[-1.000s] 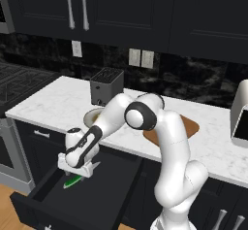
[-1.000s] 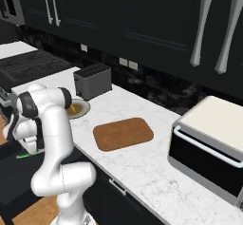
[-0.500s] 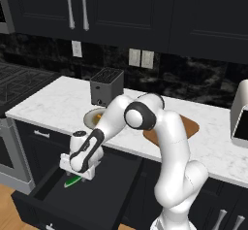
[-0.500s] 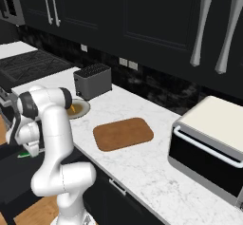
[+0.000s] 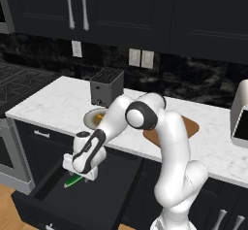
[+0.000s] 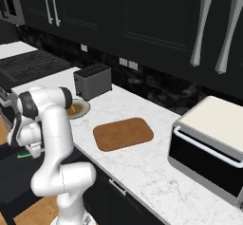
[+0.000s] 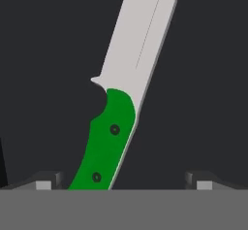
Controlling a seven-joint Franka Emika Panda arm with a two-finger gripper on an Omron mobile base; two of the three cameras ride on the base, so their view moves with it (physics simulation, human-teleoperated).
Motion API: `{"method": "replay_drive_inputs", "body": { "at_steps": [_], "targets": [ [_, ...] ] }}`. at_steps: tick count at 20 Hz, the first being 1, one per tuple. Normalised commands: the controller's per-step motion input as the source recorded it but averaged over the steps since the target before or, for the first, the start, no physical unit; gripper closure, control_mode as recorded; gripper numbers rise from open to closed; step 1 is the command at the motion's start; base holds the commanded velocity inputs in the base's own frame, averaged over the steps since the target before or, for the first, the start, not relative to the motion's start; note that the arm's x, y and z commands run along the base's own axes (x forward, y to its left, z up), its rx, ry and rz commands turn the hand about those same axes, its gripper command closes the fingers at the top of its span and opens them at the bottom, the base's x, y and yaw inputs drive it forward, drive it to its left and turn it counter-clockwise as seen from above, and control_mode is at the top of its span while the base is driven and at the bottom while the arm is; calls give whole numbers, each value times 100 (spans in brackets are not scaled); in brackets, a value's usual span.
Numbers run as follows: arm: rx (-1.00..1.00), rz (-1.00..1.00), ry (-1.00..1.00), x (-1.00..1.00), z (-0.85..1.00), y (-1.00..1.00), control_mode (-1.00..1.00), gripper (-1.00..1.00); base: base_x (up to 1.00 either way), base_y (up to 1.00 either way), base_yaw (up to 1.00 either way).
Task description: Pick up the knife from the drawer and place it on the cutting board. Then place the meat from the plate to the cutting board.
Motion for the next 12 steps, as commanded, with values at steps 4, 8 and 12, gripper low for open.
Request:
{"method": "replay_drive_inputs", "body": {
  "at_steps": [4,8,12],
  "targets": [
    [0,0,1,31,-5,1,-100,-100,0,0,0],
    [0,0,9,24,-27,15,-100,-100,0,0,0],
    [0,0,13,9,-35,14,-100,-100,0,0,0]
  ]
}}
